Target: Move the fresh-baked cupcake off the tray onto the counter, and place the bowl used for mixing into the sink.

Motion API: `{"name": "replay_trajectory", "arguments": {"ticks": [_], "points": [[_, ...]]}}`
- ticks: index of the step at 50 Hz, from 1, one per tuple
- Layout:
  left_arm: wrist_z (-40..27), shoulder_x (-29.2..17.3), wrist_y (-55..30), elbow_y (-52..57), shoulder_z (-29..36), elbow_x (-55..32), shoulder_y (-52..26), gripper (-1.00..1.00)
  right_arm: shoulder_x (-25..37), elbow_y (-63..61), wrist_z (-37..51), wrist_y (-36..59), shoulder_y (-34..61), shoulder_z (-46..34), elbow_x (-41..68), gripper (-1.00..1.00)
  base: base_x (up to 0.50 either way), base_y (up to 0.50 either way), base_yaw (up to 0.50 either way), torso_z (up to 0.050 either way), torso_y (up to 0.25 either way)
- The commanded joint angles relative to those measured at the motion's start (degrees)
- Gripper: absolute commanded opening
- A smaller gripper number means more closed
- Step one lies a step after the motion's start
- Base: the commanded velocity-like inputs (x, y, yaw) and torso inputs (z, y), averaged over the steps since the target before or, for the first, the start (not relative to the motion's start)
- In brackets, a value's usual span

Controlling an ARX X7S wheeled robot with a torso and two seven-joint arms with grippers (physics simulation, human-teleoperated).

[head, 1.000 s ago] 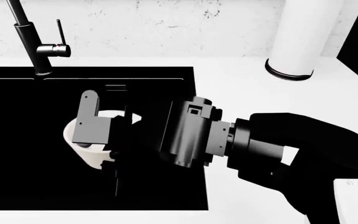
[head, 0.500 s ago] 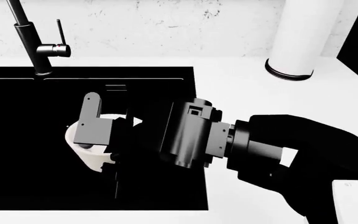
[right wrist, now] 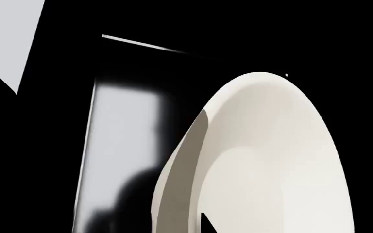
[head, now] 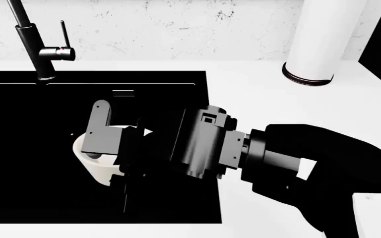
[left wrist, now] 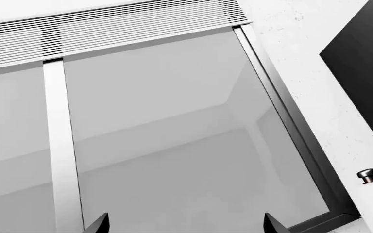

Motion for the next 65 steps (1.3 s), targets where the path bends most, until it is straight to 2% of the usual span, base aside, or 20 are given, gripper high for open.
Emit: {"name": "replay_trajectory", "arguments": {"ticks": [1,8,9,31,41,44,50,58,60,65], "points": [[0.08,0.06,0.04,-0.01,-0.22,-0.14,0.12,1.0,-0.04,-0.02,-0.56,1.57,-1.84,-1.0,1.46,-1.0,0.0,0.0,0.0,0.0,0.0],[0.01,0.15,-0.02,0.07,-0.39,-0.35,0.33,1.0,-0.04,-0.21,-0.48,1.63,-2.02,-1.0,1.48,-1.0,0.0,0.0,0.0,0.0,0.0],[0.13,0.2,-0.06,0.16,-0.51,-0.25,0.47,1.0,-0.04,-0.17,-0.54,1.81,-2.1,-1.03,0.39,1.0,0.0,0.0,0.0,0.0,0.0],[-0.25,0.2,0.69,0.02,2.41,0.19,-0.89,1.0,-0.04,2.18,-0.16,-0.85,-0.29,-0.98,1.93,1.0,0.0,0.0,0.0,0.0,0.0],[-1.38,-0.71,1.0,-0.14,3.92,-0.93,-2.61,1.0,-0.04,3.19,-0.48,-3.41,5.55,-1.11,7.09,1.0,0.0,0.0,0.0,0.0,0.0],[-1.99,-1.49,1.09,0.01,4.31,-1.85,-3.51,1.0,-0.04,4.59,-0.09,-6.02,8.13,-0.9,11.11,1.0,0.0,0.0,0.0,0.0,0.0],[-3.0,-1.79,1.81,0.14,6.43,-2.28,-5.45,1.0,-0.04,6.64,-1.33,-9.46,10.47,-1.07,10.56,1.0,0.0,0.0,0.0,0.0,0.0],[-4.32,-1.42,2.4,0.83,9.01,-2.7,-7.12,1.0,0.07,15.51,-1.58,-17.11,15.25,0.22,13.74,1.0,0.0,0.0,0.0,0.0,0.0],[-4.4,-1.33,2.49,0.89,9.48,-2.59,-7.4,1.0,1.32,14.89,-1.82,-17.26,15.4,1.17,14.7,1.0,0.0,0.0,0.0,0.0,0.0],[-4.8,-0.67,2.77,1.12,11.35,-2.37,-8.22,1.0,9.14,9.05,1.19,-18.51,15.99,2.53,14.76,1.0,0.0,0.0,0.0,0.0,0.0]]}}
